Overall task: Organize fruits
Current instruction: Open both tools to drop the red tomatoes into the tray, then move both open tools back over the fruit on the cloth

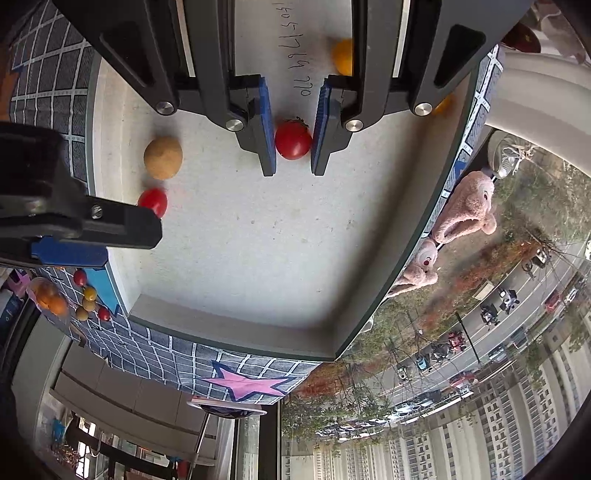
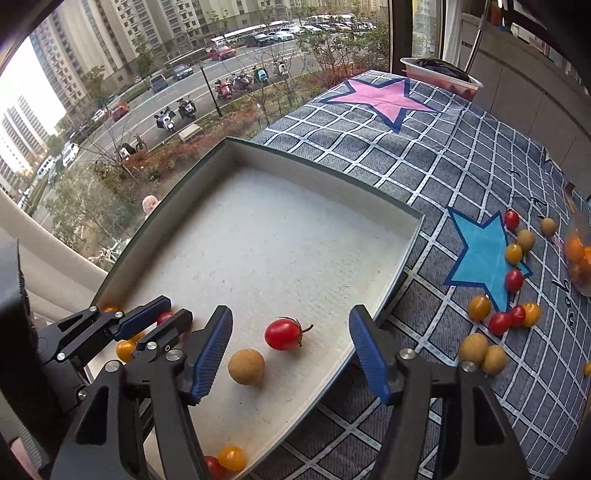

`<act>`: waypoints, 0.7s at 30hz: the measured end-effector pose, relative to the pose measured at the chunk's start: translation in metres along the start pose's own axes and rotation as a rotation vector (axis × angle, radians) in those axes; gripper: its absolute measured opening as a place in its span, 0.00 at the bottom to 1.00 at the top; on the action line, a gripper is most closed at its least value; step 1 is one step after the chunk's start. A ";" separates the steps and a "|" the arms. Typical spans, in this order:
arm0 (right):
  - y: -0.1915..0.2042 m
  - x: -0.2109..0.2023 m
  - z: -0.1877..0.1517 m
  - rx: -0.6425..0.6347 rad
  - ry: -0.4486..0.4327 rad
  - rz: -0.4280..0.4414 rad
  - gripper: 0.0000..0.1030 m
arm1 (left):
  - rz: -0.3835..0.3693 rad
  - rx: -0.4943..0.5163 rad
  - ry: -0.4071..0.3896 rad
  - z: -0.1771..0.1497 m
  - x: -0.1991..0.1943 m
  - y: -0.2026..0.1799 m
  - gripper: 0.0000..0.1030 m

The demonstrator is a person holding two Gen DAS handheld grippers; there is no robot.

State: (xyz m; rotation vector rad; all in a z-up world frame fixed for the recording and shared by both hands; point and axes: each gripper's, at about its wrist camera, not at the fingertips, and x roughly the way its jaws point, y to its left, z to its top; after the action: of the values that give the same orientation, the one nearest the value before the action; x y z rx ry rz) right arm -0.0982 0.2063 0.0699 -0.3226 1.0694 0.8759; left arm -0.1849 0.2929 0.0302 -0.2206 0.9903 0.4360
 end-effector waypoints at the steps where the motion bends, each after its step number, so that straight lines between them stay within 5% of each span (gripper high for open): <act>1: -0.002 -0.004 0.000 0.008 -0.008 0.002 0.77 | 0.006 -0.003 -0.004 0.000 -0.001 0.000 0.55; 2: -0.003 -0.007 -0.001 0.013 -0.017 0.004 0.78 | 0.009 -0.013 -0.026 -0.001 -0.005 0.002 0.87; 3: -0.005 -0.011 -0.002 0.016 -0.023 0.006 0.78 | 0.009 -0.028 -0.073 -0.003 -0.012 0.004 0.91; 21: -0.065 -0.047 -0.048 0.131 -0.050 0.012 0.79 | -0.027 0.095 -0.087 -0.001 -0.049 -0.047 0.91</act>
State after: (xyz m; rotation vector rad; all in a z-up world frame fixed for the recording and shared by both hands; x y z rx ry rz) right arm -0.0885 0.1132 0.0764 -0.1840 1.0781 0.8164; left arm -0.1878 0.2381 0.0705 -0.1283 0.9189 0.3696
